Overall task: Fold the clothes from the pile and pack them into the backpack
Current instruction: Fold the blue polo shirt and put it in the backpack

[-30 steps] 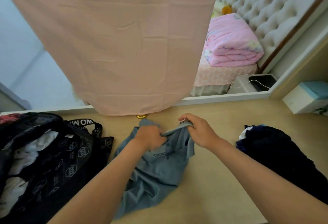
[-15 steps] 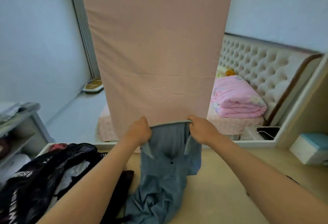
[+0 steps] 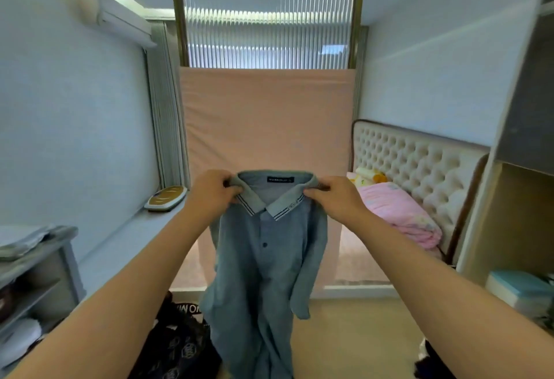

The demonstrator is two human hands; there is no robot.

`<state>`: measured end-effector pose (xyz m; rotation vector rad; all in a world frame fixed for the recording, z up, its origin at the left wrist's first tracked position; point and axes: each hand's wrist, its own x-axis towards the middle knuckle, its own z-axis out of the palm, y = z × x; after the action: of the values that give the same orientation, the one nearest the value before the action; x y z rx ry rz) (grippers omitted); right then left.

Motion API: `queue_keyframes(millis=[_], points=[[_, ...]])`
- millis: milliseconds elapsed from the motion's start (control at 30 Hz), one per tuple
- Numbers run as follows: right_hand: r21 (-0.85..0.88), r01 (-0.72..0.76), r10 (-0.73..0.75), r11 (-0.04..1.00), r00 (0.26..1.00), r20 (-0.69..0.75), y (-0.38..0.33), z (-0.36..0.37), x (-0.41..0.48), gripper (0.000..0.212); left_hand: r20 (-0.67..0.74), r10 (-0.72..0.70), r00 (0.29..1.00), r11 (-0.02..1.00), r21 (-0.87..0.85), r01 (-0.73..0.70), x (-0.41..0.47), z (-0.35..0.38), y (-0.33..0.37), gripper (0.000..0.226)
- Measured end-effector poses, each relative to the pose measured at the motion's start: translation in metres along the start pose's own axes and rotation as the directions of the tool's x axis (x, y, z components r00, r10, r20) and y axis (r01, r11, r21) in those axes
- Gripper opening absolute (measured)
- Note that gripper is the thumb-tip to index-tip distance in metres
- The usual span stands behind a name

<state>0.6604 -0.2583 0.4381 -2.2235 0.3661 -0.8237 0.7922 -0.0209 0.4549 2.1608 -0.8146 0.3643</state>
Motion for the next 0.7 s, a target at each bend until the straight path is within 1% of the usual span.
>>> queue_keyframes(millis=[67,100,133,200,267,333,367,400,467,500,567,633,700], points=[[0.008,0.056,-0.056,0.998,0.995,-0.084,-0.013,-0.005,-0.004,0.015,-0.101,0.073,0.992,0.993,0.096,-0.063,-0.009,-0.009,0.012,0.021],[0.051,0.053,-0.048,0.997,0.995,-0.090,-0.022,-0.008,-0.008,0.019,-0.163,0.132,0.978,0.982,0.155,-0.107,-0.013,-0.014,0.019,0.023],[0.119,0.030,-0.022,0.992,0.997,-0.070,-0.031,-0.012,-0.011,0.022,-0.214,0.196,0.957,0.972,0.171,-0.161,-0.017,-0.019,0.025,0.024],[0.225,0.037,-0.031,0.974,0.999,-0.031,-0.050,-0.020,-0.017,0.025,-0.279,0.265,0.923,0.964,0.088,-0.250,-0.025,-0.031,0.043,0.022],[0.321,0.056,-0.053,0.945,0.998,-0.018,-0.068,-0.032,-0.019,0.027,-0.310,0.267,0.913,0.960,0.004,-0.280,-0.028,-0.047,0.060,0.017],[0.484,-0.029,-0.008,0.874,0.997,0.076,-0.082,-0.047,-0.018,0.026,-0.309,0.297,0.903,0.954,0.064,-0.292,-0.028,-0.065,0.072,0.015],[0.531,-0.089,0.018,0.843,0.990,0.137,-0.085,-0.057,-0.018,0.027,-0.283,0.304,0.910,0.952,0.115,-0.282,-0.028,-0.072,0.076,0.016],[0.539,-0.130,0.021,0.833,0.979,0.204,-0.085,-0.065,-0.018,0.028,-0.252,0.298,0.921,0.952,0.145,-0.268,-0.028,-0.078,0.077,0.018],[0.501,-0.164,-0.007,0.850,0.947,0.322,-0.076,-0.075,-0.017,0.030,-0.162,0.267,0.950,0.960,0.134,-0.247,-0.028,-0.082,0.073,0.021],[0.478,-0.179,-0.016,0.860,0.927,0.375,-0.069,-0.076,-0.017,0.028,-0.107,0.245,0.964,0.965,0.123,-0.232,-0.028,-0.078,0.067,0.022],[0.401,-0.229,0.012,0.887,0.879,0.476,-0.045,-0.068,-0.018,0.021,0.019,0.185,0.982,0.973,0.133,-0.186,-0.031,-0.062,0.051,0.024],[0.216,-0.195,0.067,0.957,0.871,0.487,-0.011,-0.048,-0.016,0.019,0.131,0.095,0.987,0.978,0.174,-0.118,-0.034,-0.036,0.025,0.023],[-0.010,-0.131,0.122,0.991,0.891,0.437,0.027,-0.021,-0.016,0.028,0.210,0.000,0.978,0.981,0.189,-0.040,-0.040,0.001,-0.005,0.021]])
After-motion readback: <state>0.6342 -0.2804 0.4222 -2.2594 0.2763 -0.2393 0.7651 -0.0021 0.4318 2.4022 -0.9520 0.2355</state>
